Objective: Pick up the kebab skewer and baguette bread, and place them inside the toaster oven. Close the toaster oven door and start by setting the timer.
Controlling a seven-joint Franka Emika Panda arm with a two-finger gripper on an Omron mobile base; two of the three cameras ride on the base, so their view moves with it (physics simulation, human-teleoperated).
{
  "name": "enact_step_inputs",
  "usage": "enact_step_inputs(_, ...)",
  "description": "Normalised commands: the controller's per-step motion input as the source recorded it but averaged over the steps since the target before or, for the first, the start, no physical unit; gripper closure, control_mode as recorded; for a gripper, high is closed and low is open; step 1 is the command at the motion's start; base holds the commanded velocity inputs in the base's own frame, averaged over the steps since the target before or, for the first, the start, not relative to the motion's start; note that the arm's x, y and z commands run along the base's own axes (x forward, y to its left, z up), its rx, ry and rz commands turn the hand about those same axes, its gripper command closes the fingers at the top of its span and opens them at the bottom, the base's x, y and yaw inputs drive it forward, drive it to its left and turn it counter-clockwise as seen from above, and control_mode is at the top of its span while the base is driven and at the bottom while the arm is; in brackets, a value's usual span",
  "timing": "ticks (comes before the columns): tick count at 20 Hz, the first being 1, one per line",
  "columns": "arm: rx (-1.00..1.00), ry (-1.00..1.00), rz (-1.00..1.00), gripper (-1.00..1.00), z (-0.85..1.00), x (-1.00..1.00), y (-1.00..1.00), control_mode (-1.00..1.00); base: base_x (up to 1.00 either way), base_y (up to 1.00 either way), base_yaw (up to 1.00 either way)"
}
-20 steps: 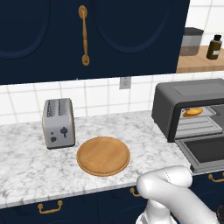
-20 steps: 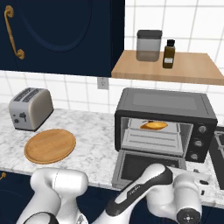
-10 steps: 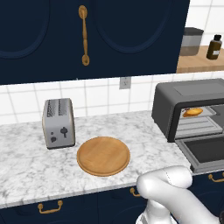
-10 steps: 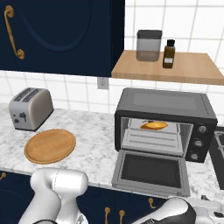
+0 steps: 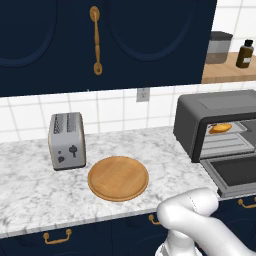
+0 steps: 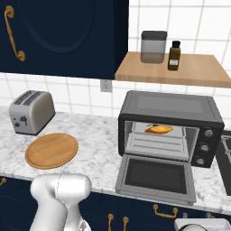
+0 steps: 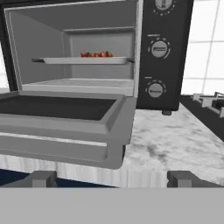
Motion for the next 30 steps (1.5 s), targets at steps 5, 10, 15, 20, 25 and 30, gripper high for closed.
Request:
enact_step_inputs(5, 0.0, 0.0, 0.01, -1.0, -0.14, 0.21, 0.08, -1.0, 0.0, 0.0, 0.0)
enact_step_inputs(10, 0.0, 0.0, 0.0, -1.0, -0.01, 0.3, 0.14, -1.0, 0.0, 0.0, 0.0)
enact_step_inputs(15, -0.01, 0.0, 0.0, -1.0, -0.2, 0.11, 0.26, -1.0, 0.0, 0.0, 0.0)
enact_step_inputs(20, -0.03, 0.0, -0.07, -1.0, -0.26, 0.0, 0.42, -1.0, 0.0, 0.0, 0.0)
enact_step_inputs(25, 0.0, 0.0, -0.16, -1.0, -0.19, 0.0, 0.26, -1.0, 0.0, 0.0, 0.0)
enact_step_inputs(30, -0.01, 0.0, -0.22, -1.0, -0.04, 0.25, 0.3, -1.0, 0.0, 0.0, 0.0)
